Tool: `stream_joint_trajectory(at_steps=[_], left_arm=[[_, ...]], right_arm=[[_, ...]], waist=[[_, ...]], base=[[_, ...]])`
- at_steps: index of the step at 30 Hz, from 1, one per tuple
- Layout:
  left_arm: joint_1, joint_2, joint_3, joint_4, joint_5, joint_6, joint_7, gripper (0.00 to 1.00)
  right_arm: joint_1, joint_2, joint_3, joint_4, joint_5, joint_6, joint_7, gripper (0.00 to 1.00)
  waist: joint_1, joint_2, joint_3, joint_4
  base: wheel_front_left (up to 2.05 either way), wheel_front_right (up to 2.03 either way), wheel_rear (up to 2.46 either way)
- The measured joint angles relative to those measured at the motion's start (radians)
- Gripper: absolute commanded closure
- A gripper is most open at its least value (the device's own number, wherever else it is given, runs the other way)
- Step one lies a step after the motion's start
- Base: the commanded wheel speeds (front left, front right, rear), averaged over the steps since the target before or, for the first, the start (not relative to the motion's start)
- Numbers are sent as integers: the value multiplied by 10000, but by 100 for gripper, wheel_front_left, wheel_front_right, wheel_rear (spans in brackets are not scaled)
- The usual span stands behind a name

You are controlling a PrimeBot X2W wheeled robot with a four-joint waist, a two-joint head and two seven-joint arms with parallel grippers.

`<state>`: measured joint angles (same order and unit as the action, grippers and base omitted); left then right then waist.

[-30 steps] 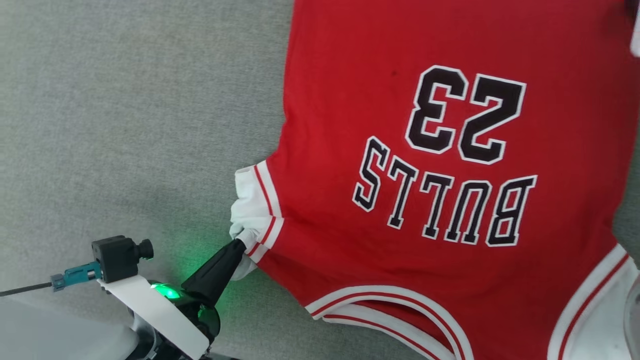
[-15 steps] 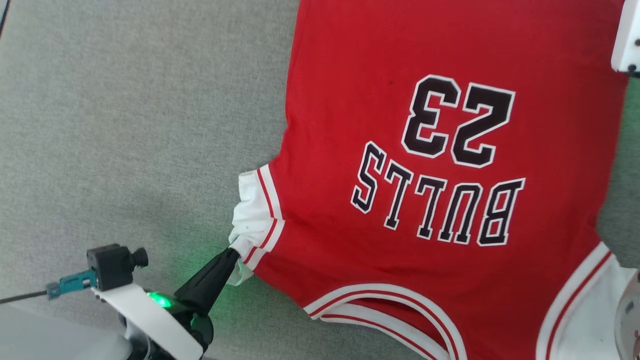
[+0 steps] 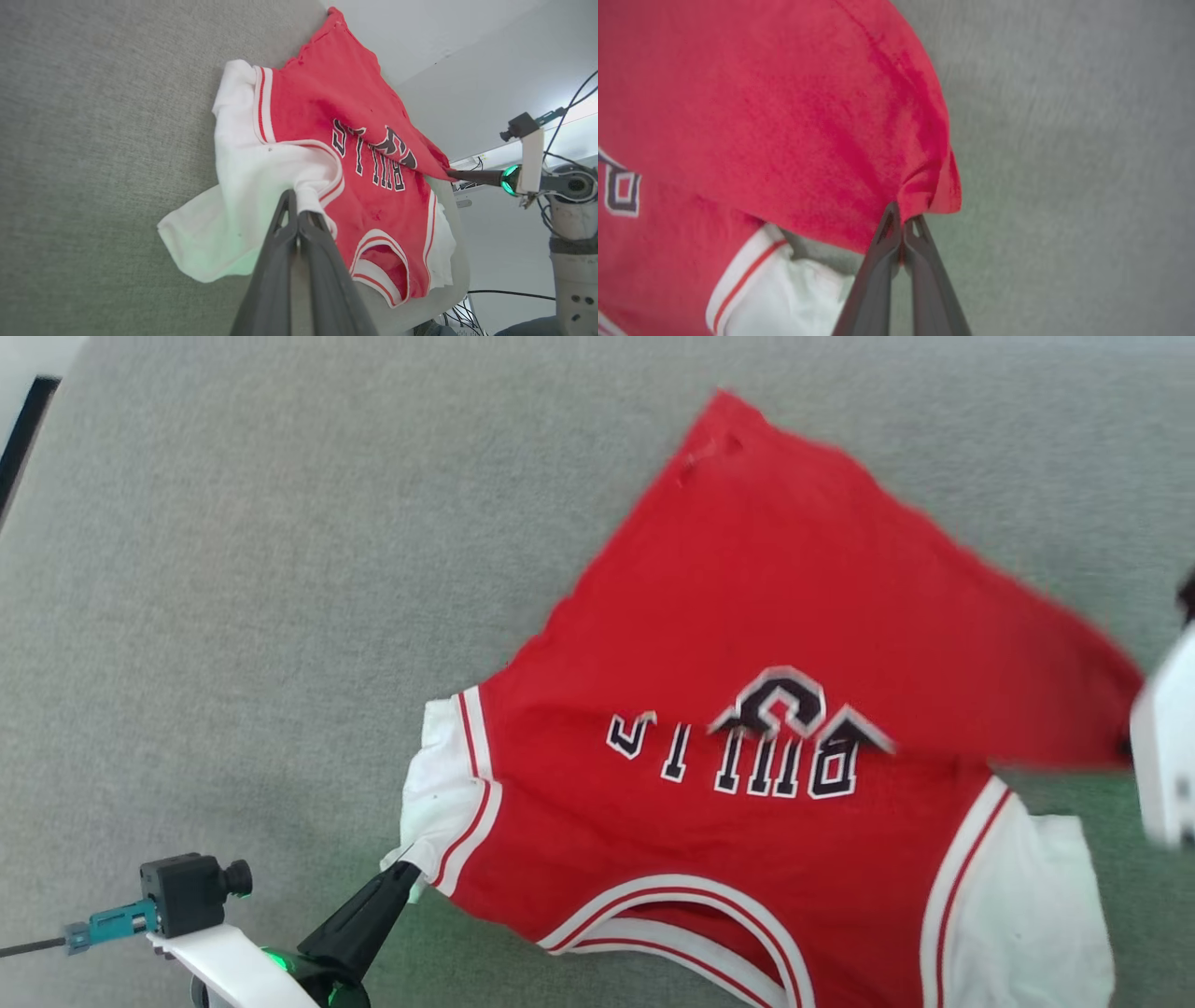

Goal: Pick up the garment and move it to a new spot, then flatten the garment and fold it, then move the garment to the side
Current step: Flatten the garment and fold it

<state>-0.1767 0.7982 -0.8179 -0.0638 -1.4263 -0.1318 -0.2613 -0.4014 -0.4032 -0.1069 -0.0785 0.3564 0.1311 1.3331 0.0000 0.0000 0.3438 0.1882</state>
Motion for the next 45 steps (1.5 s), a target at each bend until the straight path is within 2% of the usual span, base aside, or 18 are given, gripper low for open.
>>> stream_joint_trajectory(at_steps=[4, 10, 14, 20, 21, 22, 23, 24, 29, 32, 34, 36, 38, 45], left_arm=[[111, 121, -4, -12, 31, 0, 0, 100], [287, 128, 211, -13, 33, 0, 0, 100], [491, 90, 267, -119, 107, 0, 0, 100], [821, 86, 451, -255, 184, 0, 0, 100], [856, 96, 489, -274, 190, 0, 0, 100], [896, 109, 510, -295, 201, 0, 0, 100], [952, 115, 539, -324, 217, 0, 0, 100], [994, 128, 550, -357, 234, 0, 0, 100], [1118, 178, 759, -523, 355, 0, 0, 100], [1197, 155, 826, -598, 433, 0, 0, 100], [1191, 123, 811, -663, 462, 0, 0, 100], [1121, 81, 790, -704, 474, 0, 0, 100], [958, 36, 779, -723, 483, 0, 0, 100], [287, 15, 499, -826, 514, 0, 0, 100]], right_arm=[[2701, 286, -541, -1714, 431, 0, 403, 100], [6032, 1371, -443, -3413, 1060, 0, 780, 100], [7294, 1384, 236, -3605, 1179, 0, 966, 100], [7448, 1404, 727, -3544, 1170, 0, 449, 100], [7419, 1388, 761, -3557, 1129, 0, 313, 100], [7367, 1375, 746, -3611, 1081, 0, 104, 63], [7257, 1390, 677, -3703, 1078, 0, -155, 5], [7086, 1386, 600, -3818, 1081, -2, -385, 0], [6320, 941, -295, -4830, 1266, 0, -529, 0], [5044, 464, -736, -5129, 1239, -2, -408, 0], [3917, 278, -848, -5022, 1104, -2, -729, 0], [2680, 125, -688, -4571, 828, -2, -1260, 0], [1741, 29, 0, -3881, 731, -2, -1597, 0], [-664, 247, 1593, -1018, 8, -2, -2433, 0]], waist=[[0, 1, -380, -200], [0, 0, -697, -455], [0, 1, -845, -611], [0, 1, -942, -820], [0, 0, -947, -843], [0, 1, -959, -860], [-1, 0, -967, -874], [0, 0, -972, -882], [0, 0, -891, -875], [0, 0, -750, -905], [0, 1, -649, -882], [0, 1, -509, -843], [0, 0, -362, -794], [0, 0, 229, -544]], base=[[0, 0, 0], [0, 0, 0], [0, 0, 0], [0, 0, 0], [0, 0, 0], [0, 0, 0], [0, 0, 0], [0, 0, 0], [0, 0, 0], [0, 0, 0], [0, 0, 0], [0, 0, 0], [0, 0, 0], [0, 0, 0]])
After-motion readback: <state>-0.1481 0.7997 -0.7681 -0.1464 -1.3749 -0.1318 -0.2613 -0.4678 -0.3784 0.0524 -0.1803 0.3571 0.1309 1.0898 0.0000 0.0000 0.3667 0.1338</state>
